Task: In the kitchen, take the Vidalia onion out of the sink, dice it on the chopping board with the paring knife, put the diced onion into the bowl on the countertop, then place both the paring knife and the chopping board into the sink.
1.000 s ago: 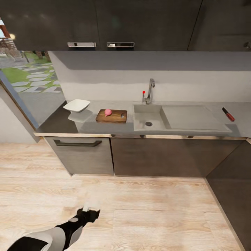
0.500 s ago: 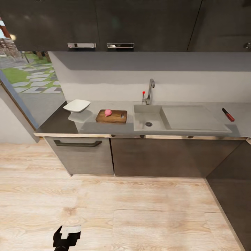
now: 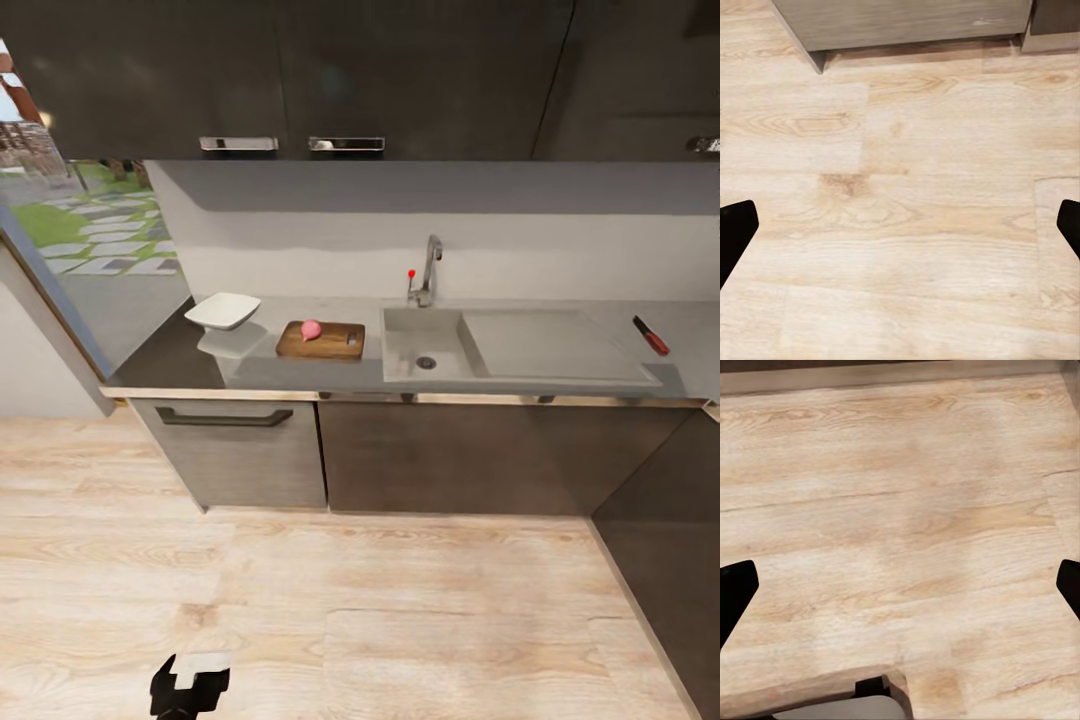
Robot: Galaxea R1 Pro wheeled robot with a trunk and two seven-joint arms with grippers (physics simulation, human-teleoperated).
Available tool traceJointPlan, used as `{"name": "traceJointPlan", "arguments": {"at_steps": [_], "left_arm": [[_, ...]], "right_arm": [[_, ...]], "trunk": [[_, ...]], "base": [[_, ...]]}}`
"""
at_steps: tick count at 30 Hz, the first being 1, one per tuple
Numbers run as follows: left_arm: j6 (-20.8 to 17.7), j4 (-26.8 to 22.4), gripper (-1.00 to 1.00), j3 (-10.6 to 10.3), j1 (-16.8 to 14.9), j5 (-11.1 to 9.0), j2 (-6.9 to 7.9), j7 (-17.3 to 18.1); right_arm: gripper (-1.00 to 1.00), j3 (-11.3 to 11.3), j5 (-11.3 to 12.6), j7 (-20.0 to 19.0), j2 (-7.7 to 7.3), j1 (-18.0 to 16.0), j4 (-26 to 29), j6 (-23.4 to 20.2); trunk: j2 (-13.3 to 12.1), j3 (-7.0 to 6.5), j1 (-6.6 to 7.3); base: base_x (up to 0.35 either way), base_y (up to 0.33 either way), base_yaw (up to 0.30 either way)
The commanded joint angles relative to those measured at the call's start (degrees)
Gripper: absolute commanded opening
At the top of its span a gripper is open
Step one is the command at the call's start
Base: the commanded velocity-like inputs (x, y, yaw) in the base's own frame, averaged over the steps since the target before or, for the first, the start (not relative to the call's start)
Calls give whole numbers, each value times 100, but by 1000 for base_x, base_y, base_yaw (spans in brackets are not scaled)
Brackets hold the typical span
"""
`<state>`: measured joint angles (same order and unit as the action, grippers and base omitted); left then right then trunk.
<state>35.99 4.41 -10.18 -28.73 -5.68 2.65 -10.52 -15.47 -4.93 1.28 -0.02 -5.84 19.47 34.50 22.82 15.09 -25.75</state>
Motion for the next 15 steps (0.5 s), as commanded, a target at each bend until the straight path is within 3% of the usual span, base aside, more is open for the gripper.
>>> {"name": "traceJointPlan", "arguments": {"at_steps": [1, 15], "left_arm": [[34, 23, 100, -51, -10, -56, -2, 4], [16, 25, 100, -54, -10, -56, -18, 23]], "right_arm": [[100, -26, -52, 13, 2, -5, -5, 20], [100, -26, -52, 13, 2, -5, -14, 30]], "trunk": [[10, 0, -3], [10, -127, -3]], "base": [[0, 0, 0], [0, 0, 0]]}}
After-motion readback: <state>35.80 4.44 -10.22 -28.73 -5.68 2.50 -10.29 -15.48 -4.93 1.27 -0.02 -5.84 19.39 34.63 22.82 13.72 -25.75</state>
